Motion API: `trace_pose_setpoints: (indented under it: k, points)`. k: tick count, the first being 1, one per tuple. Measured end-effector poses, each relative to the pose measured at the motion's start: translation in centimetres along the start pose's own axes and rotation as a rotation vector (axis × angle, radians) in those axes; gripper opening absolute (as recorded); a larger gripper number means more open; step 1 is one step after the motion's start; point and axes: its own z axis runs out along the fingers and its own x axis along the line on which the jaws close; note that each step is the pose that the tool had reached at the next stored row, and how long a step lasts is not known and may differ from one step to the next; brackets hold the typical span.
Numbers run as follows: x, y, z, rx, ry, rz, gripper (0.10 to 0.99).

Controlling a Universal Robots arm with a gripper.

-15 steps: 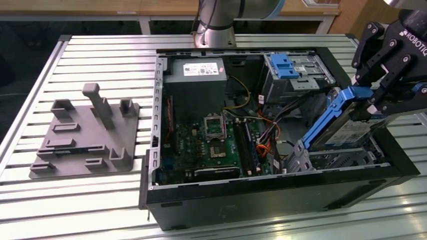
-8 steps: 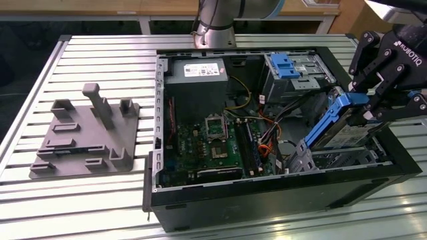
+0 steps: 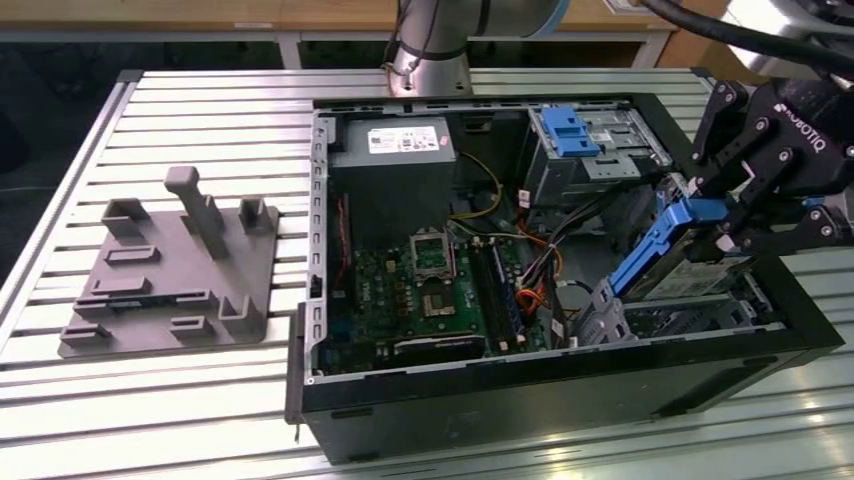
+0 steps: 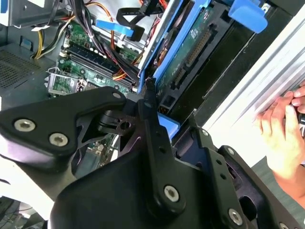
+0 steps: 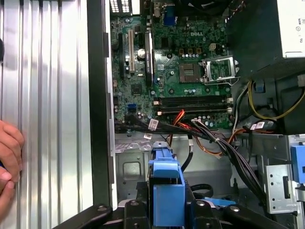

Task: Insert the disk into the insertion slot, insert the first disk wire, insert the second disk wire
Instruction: 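Insert the disk into the insertion slot, then insert the first disk wire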

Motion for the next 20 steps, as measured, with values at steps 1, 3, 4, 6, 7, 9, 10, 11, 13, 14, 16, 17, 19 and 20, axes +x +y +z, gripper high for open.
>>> trace_pose_setpoints:
  k: [1, 3, 4, 6, 7, 9, 10, 11, 13, 14, 16, 17, 19, 20]
  points:
    - [0.01, -0.06, 0.17, 0.0, 0.0002, 0.0, 0.365]
    - [0.02, -0.19, 0.52, 0.0, 0.0009, 0.0, 0.365]
    - [0.03, -0.25, 0.7, 0.0, 0.0013, 0.0, 0.365]
    - [0.03, -0.28, 0.79, 0.0, 0.0022, 0.0, 0.431]
    - [0.03, -0.29, 0.78, 0.0, 0.0025, 0.0, 0.431]
    - [0.03, -0.29, 0.8, 0.0, 0.0021, 0.0, 0.498]
    - [0.03, -0.29, 0.8, 0.0, 0.0022, 0.0, 0.498]
    - [0.03, -0.29, 0.8, 0.0, 0.0023, 0.0, 0.498]
    - [0.03, -0.29, 0.81, 0.0, 0.0022, 0.0, 0.498]
    - [0.04, -0.3, 0.86, 0.0, 0.0021, 0.0, 0.498]
    - [0.04, -0.3, 0.9, 0.0, 0.0021, 0.0, 0.498]
    - [0.04, -0.3, 0.9, 0.0, 0.0022, 0.0, 0.498]
    - [0.04, -0.3, 0.91, 0.0, 0.0022, 0.0, 0.498]
    - [0.04, -0.3, 0.91, 0.0, 0.0022, 0.0, 0.498]
